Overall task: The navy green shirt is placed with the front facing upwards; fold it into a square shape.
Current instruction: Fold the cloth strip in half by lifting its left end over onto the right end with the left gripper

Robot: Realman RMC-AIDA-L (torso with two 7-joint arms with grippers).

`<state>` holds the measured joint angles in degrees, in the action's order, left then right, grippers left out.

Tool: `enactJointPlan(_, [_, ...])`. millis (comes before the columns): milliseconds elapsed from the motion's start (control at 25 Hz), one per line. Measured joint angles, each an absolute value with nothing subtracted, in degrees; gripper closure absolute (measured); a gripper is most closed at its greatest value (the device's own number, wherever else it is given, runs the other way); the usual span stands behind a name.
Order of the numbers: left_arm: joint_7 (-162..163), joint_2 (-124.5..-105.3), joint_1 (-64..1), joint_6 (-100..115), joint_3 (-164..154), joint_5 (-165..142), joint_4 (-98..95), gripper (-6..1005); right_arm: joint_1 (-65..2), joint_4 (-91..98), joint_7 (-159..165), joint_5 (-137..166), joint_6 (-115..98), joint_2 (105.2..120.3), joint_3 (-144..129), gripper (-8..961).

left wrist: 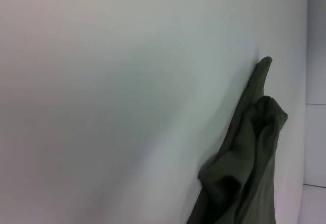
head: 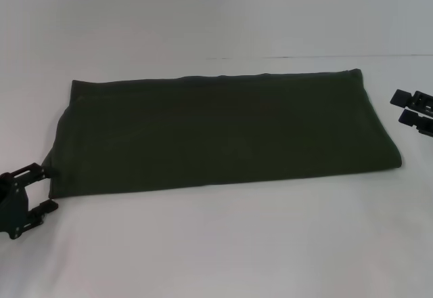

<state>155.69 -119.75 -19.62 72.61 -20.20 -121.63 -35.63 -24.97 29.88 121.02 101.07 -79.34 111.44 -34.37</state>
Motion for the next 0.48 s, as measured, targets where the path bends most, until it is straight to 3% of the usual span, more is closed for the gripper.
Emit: enactJointPlan(480, [155.66,-119.94,-20.99,70.87,-20.30,-121.64,-34.06,302,-24.93,29.59,121.02,101.08,-79.33,111.35,-34.18,145])
